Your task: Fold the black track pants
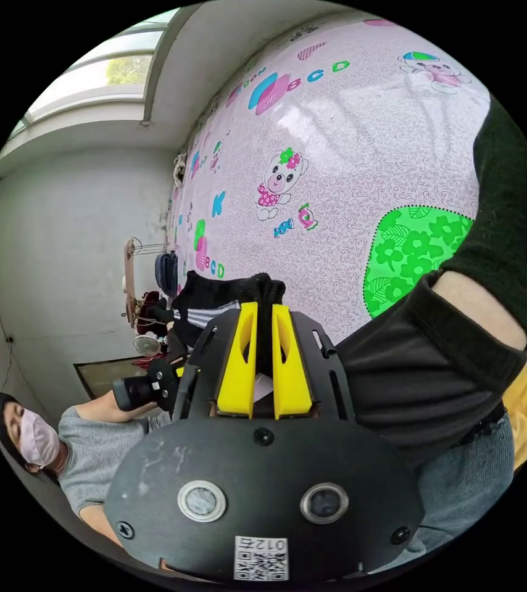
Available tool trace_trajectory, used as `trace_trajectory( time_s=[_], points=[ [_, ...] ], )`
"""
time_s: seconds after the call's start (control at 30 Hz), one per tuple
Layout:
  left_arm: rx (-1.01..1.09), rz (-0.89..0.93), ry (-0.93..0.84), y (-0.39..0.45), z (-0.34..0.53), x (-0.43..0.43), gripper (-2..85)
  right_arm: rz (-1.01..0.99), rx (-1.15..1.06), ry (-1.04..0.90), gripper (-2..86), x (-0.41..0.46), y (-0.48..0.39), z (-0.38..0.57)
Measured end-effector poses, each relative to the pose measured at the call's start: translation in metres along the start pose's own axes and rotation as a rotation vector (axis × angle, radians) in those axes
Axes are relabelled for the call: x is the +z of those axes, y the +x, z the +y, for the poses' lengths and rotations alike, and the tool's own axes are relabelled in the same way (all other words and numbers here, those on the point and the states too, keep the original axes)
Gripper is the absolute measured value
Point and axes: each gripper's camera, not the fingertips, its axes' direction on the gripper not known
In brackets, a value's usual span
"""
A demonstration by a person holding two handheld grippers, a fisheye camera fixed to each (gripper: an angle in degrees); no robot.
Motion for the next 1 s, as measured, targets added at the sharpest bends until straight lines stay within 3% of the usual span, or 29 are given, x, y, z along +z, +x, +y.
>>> trace_trajectory(
  time_s=[0.23, 0.5, 0.8, 1.0],
  points=[
    [-0.141, -0.007, 0.176, -0.034, 0.054, -0.095, 0.6, -0.097, -0.147, 0.060, 2.8, -0.029, 0.005, 0.014],
    [-0.372, -0.054, 0.408, -0.105, 0.183, -0.241, 0.8, -0.218, -0.378, 0.040, 2.6, -0.002, -0.019, 0.000],
    [-0.632, -0.227, 0.532, -0.184, 0.386, -0.376, 1.0, -0.406, -0.518, -0.100, 3.0, 0.125, -0.033, -0.047],
    [-0.910, -0.227, 0.600, -0.238, 0.531, -0.416, 1.0, -0.436, -0.508, -0.191, 3.0, 0.235, -0.016, -0.082]
  ],
)
